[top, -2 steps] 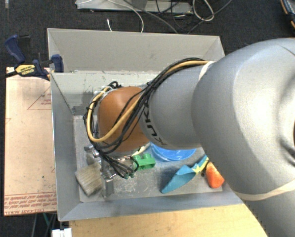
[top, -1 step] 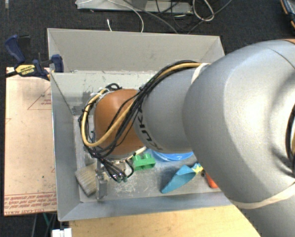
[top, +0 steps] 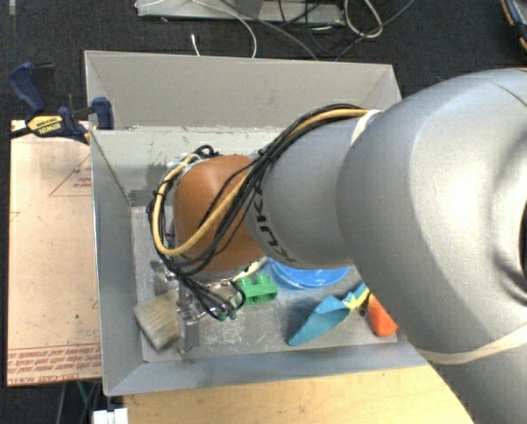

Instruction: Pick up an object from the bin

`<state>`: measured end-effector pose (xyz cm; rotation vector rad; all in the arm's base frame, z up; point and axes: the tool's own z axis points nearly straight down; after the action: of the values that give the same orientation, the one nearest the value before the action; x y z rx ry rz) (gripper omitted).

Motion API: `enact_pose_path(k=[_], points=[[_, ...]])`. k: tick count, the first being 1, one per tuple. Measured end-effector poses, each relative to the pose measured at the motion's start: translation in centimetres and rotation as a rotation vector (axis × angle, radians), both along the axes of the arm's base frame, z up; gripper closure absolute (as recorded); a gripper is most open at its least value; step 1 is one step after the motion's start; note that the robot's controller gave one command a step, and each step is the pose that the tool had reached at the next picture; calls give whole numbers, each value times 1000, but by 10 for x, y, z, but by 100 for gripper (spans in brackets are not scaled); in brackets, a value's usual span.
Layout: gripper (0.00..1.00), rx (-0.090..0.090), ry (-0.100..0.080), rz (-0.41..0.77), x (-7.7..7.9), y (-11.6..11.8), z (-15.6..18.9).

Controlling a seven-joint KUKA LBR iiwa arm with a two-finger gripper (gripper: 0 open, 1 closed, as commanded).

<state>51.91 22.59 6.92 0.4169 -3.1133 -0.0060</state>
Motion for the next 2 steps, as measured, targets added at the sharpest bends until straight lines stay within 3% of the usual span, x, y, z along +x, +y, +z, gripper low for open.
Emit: enact_pose_path(k=[1, 2], points=[[0, 1, -1, -69, -6, 8, 0], [100, -7, 23, -7, -6, 1, -3]])
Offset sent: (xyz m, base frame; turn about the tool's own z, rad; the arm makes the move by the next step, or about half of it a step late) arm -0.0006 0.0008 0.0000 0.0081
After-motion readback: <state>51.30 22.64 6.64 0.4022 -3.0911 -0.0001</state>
